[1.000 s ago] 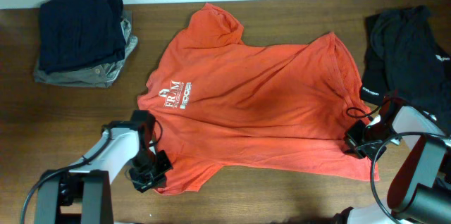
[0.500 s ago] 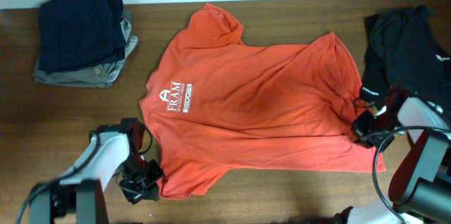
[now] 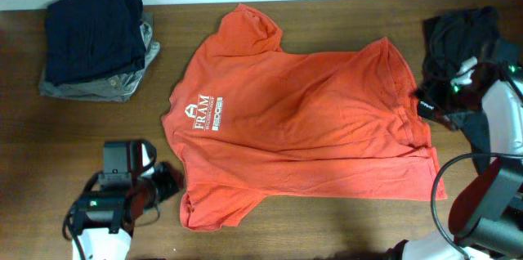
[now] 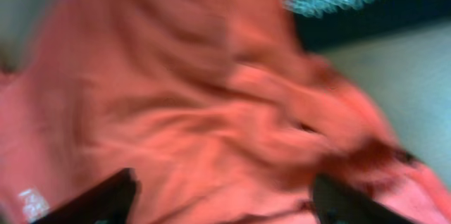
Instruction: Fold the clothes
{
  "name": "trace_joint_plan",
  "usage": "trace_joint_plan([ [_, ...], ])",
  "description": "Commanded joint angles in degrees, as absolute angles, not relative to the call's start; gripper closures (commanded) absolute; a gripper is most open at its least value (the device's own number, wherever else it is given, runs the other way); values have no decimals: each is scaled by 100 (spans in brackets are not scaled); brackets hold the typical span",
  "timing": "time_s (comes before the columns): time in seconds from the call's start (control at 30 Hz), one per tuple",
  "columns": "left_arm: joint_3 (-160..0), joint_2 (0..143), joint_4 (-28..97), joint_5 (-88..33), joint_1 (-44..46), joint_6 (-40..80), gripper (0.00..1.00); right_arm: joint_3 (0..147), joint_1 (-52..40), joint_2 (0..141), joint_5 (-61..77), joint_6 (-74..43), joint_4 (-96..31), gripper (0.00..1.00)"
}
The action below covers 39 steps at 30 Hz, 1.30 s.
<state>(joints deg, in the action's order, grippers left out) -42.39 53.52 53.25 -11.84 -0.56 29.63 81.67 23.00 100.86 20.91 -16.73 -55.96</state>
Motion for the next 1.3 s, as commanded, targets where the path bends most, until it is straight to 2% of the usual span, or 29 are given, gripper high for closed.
trace_joint_plan([
  [0.0, -4635, 5743, 4941, -1420, -75, 2445, 30, 8676, 1638, 10099, 2469, -1090, -5586, 5],
  [0.03, -4764, 5994, 4792, -1422, -75, 2346, 25, 8812, 1400, 10101, 2154, -1094, -5583, 3],
  [0.13, -5256, 6952, 4578, -1452, -51, 2071, 23, 9026, 875, 10110, 1225, -1166, -5500, 5],
  [0.23, -5885, 7988, 4622, -1461, 126, 1804, 23, 9050, 607, 10180, 368, -1310, -5463, 21],
  [0.37, -6556, 9096, 4626, -1317, 405, 1787, 23, 9048, 646, 10486, 298, -1308, -5581, 47],
  [0.4, -6692, 9345, 4626, -1249, 443, 1787, 30, 9048, 659, 10593, 294, -1302, -5618, 53],
  [0.5, -6934, 10005, 4539, -1221, 451, 1787, 74, 9048, 679, 10989, 294, -1240, -5749, 76],
  [0.53, -6978, 10191, 4495, -1219, 451, 1752, 83, 9048, 676, 11137, 292, -1240, -5771, 83],
  [0.57, -6993, 10353, 4425, -1216, 451, 1667, 88, 9048, 676, 11262, 298, -1240, -5774, 88],
  [0.7, -6995, 10735, 4246, -978, 451, 1590, 97, 9048, 683, 11677, 296, -1240, -5767, 93],
  [0.83, -6995, 10895, 4204, -746, 445, 1590, 97, 9043, 683, 11979, 292, -1216, -5767, 96],
  [1.27, -6995, 11107, 3951, -143, 427, 1575, 98, 9000, 974, 12584, 287, -1114, -5736, 96],
])
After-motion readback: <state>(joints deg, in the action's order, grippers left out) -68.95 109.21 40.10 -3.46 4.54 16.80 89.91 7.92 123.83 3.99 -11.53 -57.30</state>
